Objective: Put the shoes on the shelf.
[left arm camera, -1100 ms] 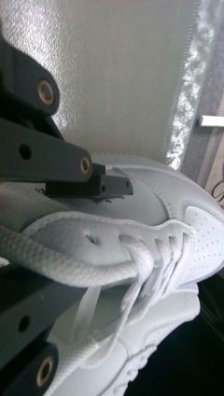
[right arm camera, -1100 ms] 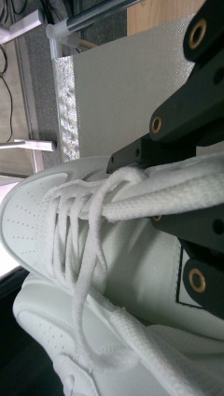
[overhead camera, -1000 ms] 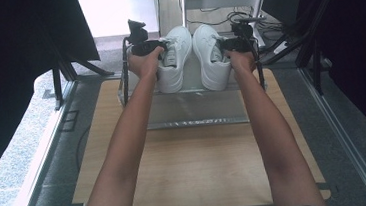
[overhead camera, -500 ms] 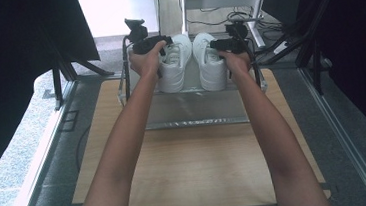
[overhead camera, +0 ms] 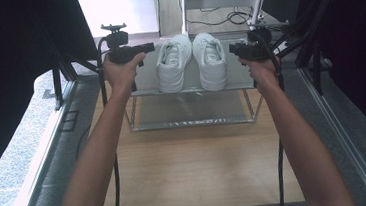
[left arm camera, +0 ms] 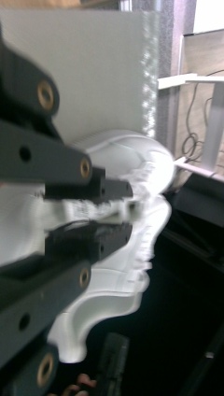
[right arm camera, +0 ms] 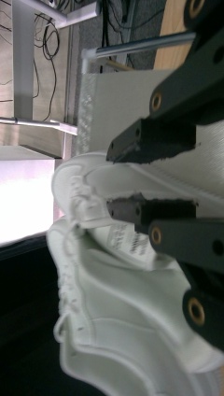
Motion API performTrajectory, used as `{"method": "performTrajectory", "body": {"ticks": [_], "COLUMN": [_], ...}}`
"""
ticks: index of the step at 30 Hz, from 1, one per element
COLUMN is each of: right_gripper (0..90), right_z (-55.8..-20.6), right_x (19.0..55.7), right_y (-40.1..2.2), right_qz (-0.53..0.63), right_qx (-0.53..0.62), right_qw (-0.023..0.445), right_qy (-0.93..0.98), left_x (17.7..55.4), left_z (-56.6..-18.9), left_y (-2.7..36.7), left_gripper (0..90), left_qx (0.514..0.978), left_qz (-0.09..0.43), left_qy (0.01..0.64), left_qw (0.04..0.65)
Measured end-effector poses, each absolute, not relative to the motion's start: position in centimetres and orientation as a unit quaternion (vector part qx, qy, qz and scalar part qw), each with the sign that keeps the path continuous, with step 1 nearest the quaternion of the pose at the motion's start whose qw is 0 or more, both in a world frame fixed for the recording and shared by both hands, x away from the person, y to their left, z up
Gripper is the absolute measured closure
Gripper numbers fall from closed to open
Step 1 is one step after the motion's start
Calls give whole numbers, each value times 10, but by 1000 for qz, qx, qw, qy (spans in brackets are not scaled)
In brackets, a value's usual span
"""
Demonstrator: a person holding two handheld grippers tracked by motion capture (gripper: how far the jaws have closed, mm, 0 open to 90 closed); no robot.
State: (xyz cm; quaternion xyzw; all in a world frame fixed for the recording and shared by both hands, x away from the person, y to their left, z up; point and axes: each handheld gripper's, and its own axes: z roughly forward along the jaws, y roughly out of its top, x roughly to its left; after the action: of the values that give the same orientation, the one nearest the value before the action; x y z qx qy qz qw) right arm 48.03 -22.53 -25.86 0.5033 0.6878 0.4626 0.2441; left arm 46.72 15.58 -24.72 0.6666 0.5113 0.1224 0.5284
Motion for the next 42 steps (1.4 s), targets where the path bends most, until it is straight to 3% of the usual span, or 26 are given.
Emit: {"method": "performTrajectory", "body": {"ticks": [1,4,14,28,39,42], "right_gripper": [763,874,892,898,898,899], "right_z": [-259,-275,-311,-320,-321,-322], "right_x": [480,472,473,477,477,475], "right_y": [-225,-228,-217,-212,-206,-197], "right_qz": [463,445,426,427,442,434], "right_qx": [503,496,487,498,502,496], "right_qw": [244,245,227,218,198,208], "right_qy": [688,704,728,723,716,722], "left_x": [467,461,461,457,461,458], "left_z": [-247,-268,-321,-324,-327,-326], "left_y": [156,158,155,145,129,118], "left_gripper": [825,864,897,900,900,900], "left_qx": [667,686,713,703,691,701], "left_qz": [122,132,94,98,63,87], "left_qy": [511,511,511,518,517,513], "left_qw": [528,500,471,477,501,489]}}
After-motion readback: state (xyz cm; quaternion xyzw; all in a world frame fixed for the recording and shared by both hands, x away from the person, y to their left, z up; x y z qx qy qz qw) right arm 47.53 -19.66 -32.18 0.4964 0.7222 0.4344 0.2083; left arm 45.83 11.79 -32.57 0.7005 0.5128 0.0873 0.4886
